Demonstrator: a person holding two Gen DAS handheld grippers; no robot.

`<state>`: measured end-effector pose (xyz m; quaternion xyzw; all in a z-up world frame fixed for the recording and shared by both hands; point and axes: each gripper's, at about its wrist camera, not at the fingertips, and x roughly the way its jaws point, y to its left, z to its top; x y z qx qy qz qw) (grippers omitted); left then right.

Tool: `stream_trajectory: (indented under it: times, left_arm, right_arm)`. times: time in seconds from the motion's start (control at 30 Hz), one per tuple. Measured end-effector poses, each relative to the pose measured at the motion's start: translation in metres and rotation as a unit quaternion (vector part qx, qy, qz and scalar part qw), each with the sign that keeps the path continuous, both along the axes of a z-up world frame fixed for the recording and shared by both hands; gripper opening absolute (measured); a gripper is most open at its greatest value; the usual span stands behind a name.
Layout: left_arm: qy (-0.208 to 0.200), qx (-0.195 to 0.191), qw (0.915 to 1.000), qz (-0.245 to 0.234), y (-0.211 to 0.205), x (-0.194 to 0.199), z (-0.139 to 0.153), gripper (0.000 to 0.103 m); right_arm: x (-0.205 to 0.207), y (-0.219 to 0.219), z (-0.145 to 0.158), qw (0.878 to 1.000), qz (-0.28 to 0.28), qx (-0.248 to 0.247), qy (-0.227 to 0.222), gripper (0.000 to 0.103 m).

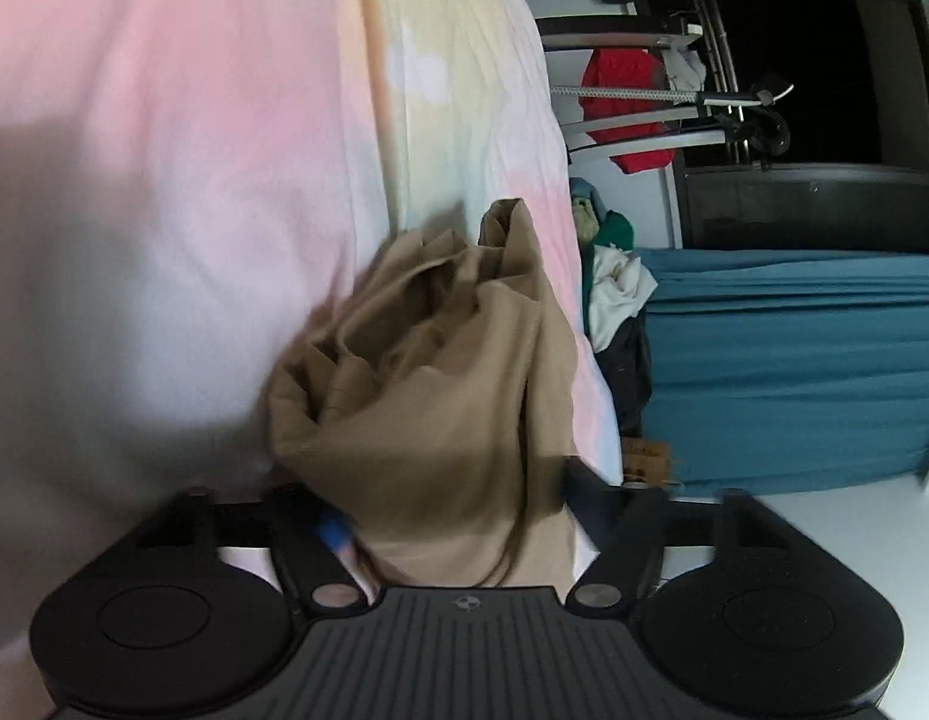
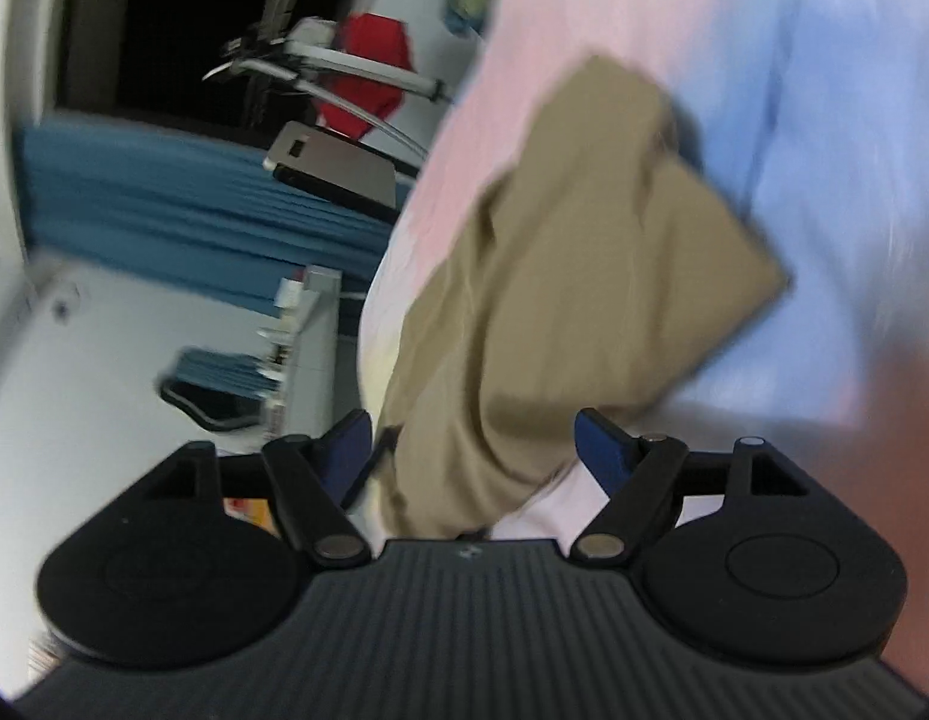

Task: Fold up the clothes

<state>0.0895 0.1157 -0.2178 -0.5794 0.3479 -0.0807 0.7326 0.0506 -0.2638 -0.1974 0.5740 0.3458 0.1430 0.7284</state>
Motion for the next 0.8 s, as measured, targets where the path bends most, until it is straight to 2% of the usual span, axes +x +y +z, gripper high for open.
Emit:
stream_trajectory:
  times: [0.03, 0.1, 0.2, 0.3, 0.37, 0.43, 0.53, 0.67, 0.77, 0.8]
  left_arm:
    - [-0.011, -0.006, 0.9999, 0.0, -0.001, -0.001, 0.001, 0.052]
    - [-0.039, -0.031, 0.9988, -0.001, -0.001, -0.003, 0.005, 0.049]
    - [-0.077, -0.056, 0.9955, -0.006, 0.001, -0.003, 0.015, 0.049]
    - [-0.085, -0.046, 0.9952, -0.014, -0.002, -0.003, 0.019, 0.052]
    - [-0.076, -0.036, 0.9963, -0.014, -0.005, -0.004, 0.016, 0.058]
    - [-0.062, -0.036, 0.9973, -0.012, -0.008, -0.006, 0.012, 0.071]
    - [-0.037, -0.041, 0.9983, -0.019, -0.011, -0.001, 0.004, 0.082]
    - [-0.007, -0.046, 0.9982, -0.037, -0.019, 0.012, -0.006, 0.081]
    - [-0.004, -0.068, 0.9974, -0.023, -0.021, 0.021, -0.009, 0.079]
    - [0.0, -0.073, 0.9971, -0.022, -0.021, 0.025, -0.01, 0.07]
  right_arm:
    - [0.004, 0.002, -0.009, 0.999, 0.003, 0.032, 0.016, 0.077]
    - [0.013, 0.005, -0.025, 0.996, 0.008, 0.083, 0.043, 0.077]
    - [0.026, -0.001, -0.04, 0.989, -0.018, 0.132, 0.069, 0.077]
    - [0.03, -0.009, -0.051, 0.981, -0.053, 0.168, 0.084, 0.077]
    - [0.029, -0.011, -0.054, 0.979, -0.066, 0.171, 0.088, 0.076]
    - [0.028, -0.012, -0.055, 0.979, -0.073, 0.168, 0.088, 0.076]
    - [0.026, -0.01, -0.04, 0.987, -0.068, 0.134, 0.056, 0.076]
    - [0.024, -0.011, -0.012, 0.993, -0.059, 0.096, -0.023, 0.076]
    - [0.022, -0.013, -0.006, 0.993, -0.058, 0.096, -0.045, 0.076]
    - [0.022, -0.014, -0.008, 0.993, -0.059, 0.097, -0.037, 0.076]
